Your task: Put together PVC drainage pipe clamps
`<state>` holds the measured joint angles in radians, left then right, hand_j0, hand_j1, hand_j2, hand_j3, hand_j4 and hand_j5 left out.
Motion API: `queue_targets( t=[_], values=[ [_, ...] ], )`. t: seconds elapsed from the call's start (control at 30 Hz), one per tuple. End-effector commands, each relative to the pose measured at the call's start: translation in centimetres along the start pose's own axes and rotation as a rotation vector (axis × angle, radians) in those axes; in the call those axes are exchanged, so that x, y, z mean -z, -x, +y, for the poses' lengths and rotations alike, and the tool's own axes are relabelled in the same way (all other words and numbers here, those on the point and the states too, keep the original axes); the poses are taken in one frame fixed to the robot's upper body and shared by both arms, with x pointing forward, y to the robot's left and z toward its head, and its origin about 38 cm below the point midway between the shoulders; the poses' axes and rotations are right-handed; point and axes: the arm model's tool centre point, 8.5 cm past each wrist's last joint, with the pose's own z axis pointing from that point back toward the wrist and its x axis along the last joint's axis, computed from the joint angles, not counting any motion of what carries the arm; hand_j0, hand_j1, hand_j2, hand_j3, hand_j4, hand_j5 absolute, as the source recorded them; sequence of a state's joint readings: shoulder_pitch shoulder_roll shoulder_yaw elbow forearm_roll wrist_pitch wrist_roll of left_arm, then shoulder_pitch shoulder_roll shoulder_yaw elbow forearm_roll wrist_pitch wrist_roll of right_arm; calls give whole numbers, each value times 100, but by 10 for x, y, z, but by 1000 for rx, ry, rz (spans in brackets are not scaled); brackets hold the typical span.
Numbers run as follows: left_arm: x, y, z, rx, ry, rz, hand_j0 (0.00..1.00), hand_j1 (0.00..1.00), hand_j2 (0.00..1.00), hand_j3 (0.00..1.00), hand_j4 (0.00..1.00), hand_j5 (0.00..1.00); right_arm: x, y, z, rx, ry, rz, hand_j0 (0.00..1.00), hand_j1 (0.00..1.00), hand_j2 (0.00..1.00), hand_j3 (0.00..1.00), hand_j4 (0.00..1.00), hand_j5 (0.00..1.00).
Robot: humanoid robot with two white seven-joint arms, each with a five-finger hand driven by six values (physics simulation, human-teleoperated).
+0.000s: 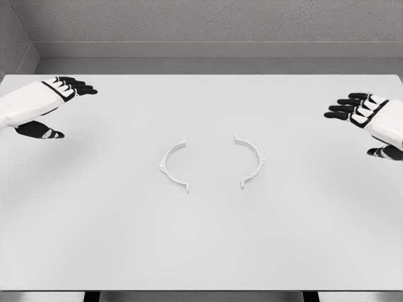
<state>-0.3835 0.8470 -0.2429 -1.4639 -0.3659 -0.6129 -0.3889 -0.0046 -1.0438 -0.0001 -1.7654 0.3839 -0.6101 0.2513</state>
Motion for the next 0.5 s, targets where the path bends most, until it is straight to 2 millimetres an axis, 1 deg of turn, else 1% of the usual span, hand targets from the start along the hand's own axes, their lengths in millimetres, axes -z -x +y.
queue_targets(
  t=[0.0,0.07,0.17,0.2,0.23,0.27,0.3,0.33,0.4,0.43,0.47],
  values=[
    [0,0,1,-5,-5,0,100,100,100,100,100,100,2,-3,4,16,-4,-12,100,100,100,100,100,100],
    [-1,0,-1,-7,-2,1,100,100,100,100,100,100,3,-2,1,16,16,-15,100,100,100,100,100,100],
    [0,1,-4,-10,4,6,100,100,100,100,100,100,4,-3,1,14,11,-14,100,100,100,100,100,100],
    [2,0,-7,-13,7,4,100,100,100,100,100,100,8,-3,-4,0,34,-16,100,100,100,100,100,100],
    [3,2,-11,-21,11,8,100,100,100,100,100,100,13,-5,4,-7,28,-12,100,100,100,100,100,100],
    [6,1,-14,-32,8,5,100,100,100,100,100,100,19,-4,6,-75,-11,2,100,100,100,100,100,100],
    [10,-2,-18,-44,5,-3,100,100,100,100,100,100,37,-9,12,-98,-42,-3,100,100,100,100,100,100],
    [13,-2,-21,-54,5,-5,100,100,100,100,100,100,47,-11,11,-106,-73,-16,100,100,100,100,100,100],
    [20,-2,-32,-88,11,-6,100,100,100,100,100,100,59,-16,7,-127,-99,-49,100,100,100,100,100,100],
    [24,-3,-36,-100,19,-9,100,100,100,100,100,100,64,-18,8,-130,-106,-63,100,100,100,100,100,100],
    [27,-4,-41,-111,22,-13,100,100,100,100,100,100,74,-24,12,-131,-125,-97,100,100,100,100,100,100]
  ],
)
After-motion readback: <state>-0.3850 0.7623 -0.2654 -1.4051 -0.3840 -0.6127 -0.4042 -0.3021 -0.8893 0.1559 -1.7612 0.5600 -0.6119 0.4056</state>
